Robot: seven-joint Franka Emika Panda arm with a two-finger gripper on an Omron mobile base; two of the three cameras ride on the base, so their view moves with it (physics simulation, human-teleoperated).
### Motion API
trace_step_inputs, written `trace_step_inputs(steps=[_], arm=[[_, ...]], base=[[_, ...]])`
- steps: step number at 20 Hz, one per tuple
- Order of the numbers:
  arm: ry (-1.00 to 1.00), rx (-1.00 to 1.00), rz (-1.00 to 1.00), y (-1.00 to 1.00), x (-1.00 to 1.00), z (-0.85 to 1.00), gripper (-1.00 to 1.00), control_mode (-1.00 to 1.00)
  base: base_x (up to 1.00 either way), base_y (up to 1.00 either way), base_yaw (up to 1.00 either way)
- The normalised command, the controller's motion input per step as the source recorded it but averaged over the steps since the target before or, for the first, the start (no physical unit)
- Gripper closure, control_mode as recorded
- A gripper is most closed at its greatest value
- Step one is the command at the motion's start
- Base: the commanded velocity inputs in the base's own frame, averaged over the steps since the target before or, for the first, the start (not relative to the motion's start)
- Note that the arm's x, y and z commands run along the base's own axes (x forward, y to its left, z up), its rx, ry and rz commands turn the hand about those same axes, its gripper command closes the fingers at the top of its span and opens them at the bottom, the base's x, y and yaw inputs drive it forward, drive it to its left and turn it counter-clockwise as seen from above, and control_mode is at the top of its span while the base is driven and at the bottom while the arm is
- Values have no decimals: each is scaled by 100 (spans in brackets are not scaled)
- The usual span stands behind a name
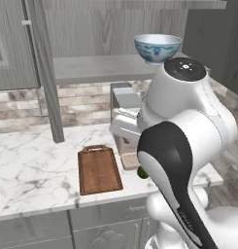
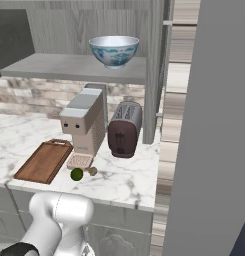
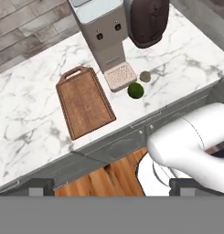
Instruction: Open the cabinet. Place the bowl and condiment on the counter. Then place the lime and garlic on the cutting board.
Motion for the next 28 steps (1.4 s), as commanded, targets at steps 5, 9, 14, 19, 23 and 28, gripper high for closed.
trace_step_inputs(steps=[5,9,14,19,23,28], arm=[[-3,-6,-11,-16,0,13,-100,-100],[-20,-4,-16,-32,0,0,-100,-100],[-26,0,-11,-52,2,0,-100,-100],[-33,0,-12,-44,0,5,-100,-100],[-26,0,-12,-20,0,33,-100,-100],[-16,2,-14,-1,4,52,-100,-100]], base=[[0,0,0],[0,0,0],[0,0,0],[0,0,0],[0,0,0],[0,0,0]])
